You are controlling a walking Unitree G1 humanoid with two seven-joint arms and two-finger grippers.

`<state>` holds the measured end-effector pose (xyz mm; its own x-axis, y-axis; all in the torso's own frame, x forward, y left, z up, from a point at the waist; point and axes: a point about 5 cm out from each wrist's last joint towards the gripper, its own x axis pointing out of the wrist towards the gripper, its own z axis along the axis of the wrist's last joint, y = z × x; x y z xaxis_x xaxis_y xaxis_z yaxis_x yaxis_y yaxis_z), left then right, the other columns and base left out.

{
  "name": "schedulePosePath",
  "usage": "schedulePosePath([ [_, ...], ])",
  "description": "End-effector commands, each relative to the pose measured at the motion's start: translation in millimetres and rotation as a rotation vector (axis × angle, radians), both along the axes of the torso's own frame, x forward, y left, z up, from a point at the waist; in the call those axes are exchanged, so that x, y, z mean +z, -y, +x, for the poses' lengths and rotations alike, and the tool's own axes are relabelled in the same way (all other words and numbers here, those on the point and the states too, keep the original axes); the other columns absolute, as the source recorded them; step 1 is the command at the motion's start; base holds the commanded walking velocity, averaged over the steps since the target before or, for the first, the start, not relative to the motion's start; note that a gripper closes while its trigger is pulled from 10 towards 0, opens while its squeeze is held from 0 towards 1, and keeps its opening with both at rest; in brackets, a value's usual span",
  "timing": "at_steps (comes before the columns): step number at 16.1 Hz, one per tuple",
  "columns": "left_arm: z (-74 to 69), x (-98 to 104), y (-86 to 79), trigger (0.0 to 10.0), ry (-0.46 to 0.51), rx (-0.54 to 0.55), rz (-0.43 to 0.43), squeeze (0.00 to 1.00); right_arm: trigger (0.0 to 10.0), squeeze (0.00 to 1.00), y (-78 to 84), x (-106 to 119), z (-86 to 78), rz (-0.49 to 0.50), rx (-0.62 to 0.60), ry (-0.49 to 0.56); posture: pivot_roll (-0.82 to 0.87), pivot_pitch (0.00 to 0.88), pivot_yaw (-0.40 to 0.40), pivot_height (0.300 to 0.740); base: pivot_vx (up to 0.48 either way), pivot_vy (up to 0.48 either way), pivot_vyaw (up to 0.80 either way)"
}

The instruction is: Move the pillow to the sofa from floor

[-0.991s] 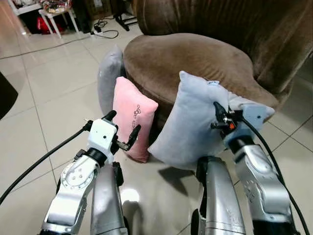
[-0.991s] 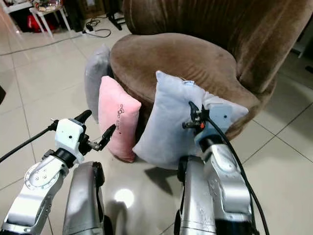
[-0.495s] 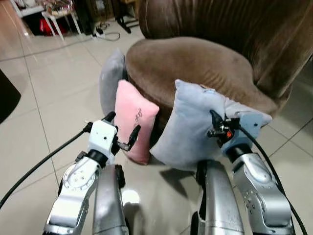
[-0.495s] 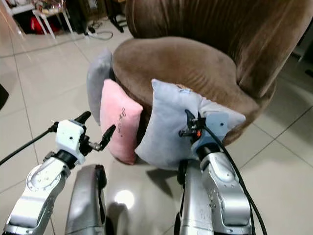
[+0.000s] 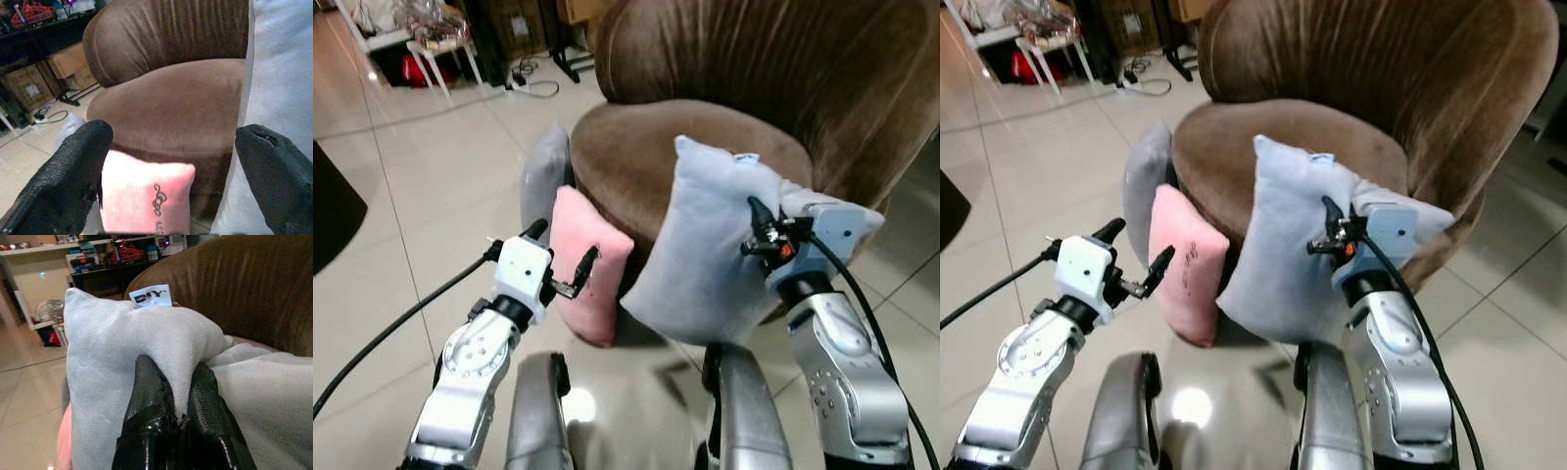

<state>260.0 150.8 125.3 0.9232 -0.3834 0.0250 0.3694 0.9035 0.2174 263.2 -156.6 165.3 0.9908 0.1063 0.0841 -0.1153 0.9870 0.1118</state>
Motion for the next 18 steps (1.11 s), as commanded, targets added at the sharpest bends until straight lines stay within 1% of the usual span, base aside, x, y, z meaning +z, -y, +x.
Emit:
schedulePosePath([
  [1,1.4,0,-1.7,10.0,0.003,0.015,0.001,0.1,10.0,0.0,-0.4,18,-0.7,-0.013,-0.011,0.083,-0.13,0.0,0.071,0.545,0.0,0.0,0.0],
  [5,-1.1,-3,0.5,10.0,-0.005,0.014,-0.002,0.1,10.0,0.0,-2.1,4,-9.3,-0.014,-0.014,0.043,-0.13,0.0,0.075,0.57,0.0,0.0,0.0],
  [6,-2.3,-4,1.6,10.0,-0.008,0.012,-0.005,0.1,10.0,0.0,-1.5,-5,-13.3,-0.015,-0.023,0.018,-0.13,0.0,0.077,0.58,0.0,0.0,0.0],
  [7,-1.7,-4,2.2,10.0,-0.007,0.012,-0.006,0.1,10.0,0.0,-0.7,-7,-14.3,-0.012,-0.03,0.012,-0.13,0.0,0.08,0.59,0.0,0.0,0.0],
  [11,-0.8,-3,2.5,10.0,-0.002,0.013,-0.007,0.1,10.0,0.0,1.5,-5,-13.5,0.011,-0.04,0.019,-0.13,0.0,0.08,0.615,0.0,0.0,0.0],
  [12,-1.0,-3,2.7,10.0,0.0,0.013,-0.008,0.1,10.0,0.0,3.3,-6,-14.2,-0.025,-0.057,0.024,-0.13,0.0,0.08,0.625,0.0,0.0,0.0],
  [14,-0.8,-3,2.9,10.0,0.002,0.013,-0.009,0.1,10.0,0.0,4.0,-5,-14.1,-0.026,-0.064,0.028,-0.13,0.0,0.081,0.635,0.0,0.0,0.0],
  [15,-0.2,-2,3.1,10.0,0.005,0.011,-0.009,0.11,10.0,0.0,4.8,2,-12.9,0.005,-0.068,0.055,-0.13,0.0,0.084,0.65,0.0,0.0,0.0],
  [18,0.0,-2,3.8,10.0,0.007,0.007,-0.01,0.11,10.0,0.0,5.6,6,-12.8,0.04,-0.073,0.076,-0.13,0.0,0.087,0.675,0.0,0.0,0.0],
])
